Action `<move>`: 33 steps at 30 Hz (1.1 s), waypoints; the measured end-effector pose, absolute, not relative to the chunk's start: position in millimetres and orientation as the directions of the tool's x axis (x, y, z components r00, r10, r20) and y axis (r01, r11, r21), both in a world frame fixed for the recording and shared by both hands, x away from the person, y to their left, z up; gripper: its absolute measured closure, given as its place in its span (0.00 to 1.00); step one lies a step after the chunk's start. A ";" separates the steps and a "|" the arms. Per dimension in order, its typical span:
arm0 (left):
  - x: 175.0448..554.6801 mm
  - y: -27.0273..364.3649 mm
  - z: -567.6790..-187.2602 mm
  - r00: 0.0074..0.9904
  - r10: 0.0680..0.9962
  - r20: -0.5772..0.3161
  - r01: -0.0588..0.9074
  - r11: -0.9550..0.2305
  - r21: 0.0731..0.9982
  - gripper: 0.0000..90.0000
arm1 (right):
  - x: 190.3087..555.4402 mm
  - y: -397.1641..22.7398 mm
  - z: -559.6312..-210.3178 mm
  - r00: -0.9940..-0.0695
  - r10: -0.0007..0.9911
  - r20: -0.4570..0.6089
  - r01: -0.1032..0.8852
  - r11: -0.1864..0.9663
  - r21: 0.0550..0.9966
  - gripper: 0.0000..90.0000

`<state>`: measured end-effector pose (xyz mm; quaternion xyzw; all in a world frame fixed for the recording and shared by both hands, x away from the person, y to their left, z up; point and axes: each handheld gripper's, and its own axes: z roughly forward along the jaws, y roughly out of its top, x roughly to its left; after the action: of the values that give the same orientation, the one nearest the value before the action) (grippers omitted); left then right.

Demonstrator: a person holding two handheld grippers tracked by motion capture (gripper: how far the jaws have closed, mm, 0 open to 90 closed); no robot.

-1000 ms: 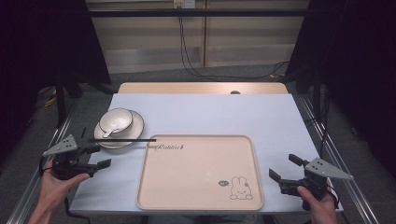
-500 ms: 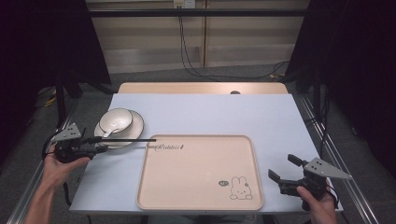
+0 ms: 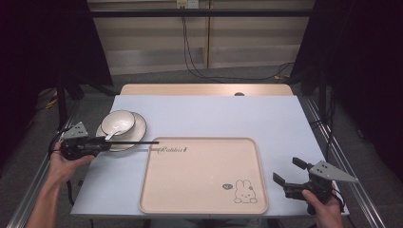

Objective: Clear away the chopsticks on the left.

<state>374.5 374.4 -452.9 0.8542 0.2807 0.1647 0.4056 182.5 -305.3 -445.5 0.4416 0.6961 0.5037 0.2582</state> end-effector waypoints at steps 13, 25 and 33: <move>371.3 370.9 -455.3 0.801 0.594 0.075 0.332 -0.545 0.770 0.71 | 182.6 -305.1 -445.6 -0.477 0.874 0.090 0.358 0.099 0.928 0.07; 374.6 359.7 -453.8 0.821 0.565 0.081 0.328 -0.583 0.744 0.78 | 182.8 -305.7 -445.8 -0.478 0.873 0.095 0.361 0.097 0.928 0.07; 378.8 352.3 -453.9 0.837 0.542 0.073 0.328 -0.603 0.727 0.84 | 183.0 -306.1 -446.0 -0.475 0.874 0.100 0.365 0.092 0.926 0.07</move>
<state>378.8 352.3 -453.9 0.8835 0.2462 0.1447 0.3714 183.0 -306.1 -446.0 0.4459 0.6947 0.5050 0.2520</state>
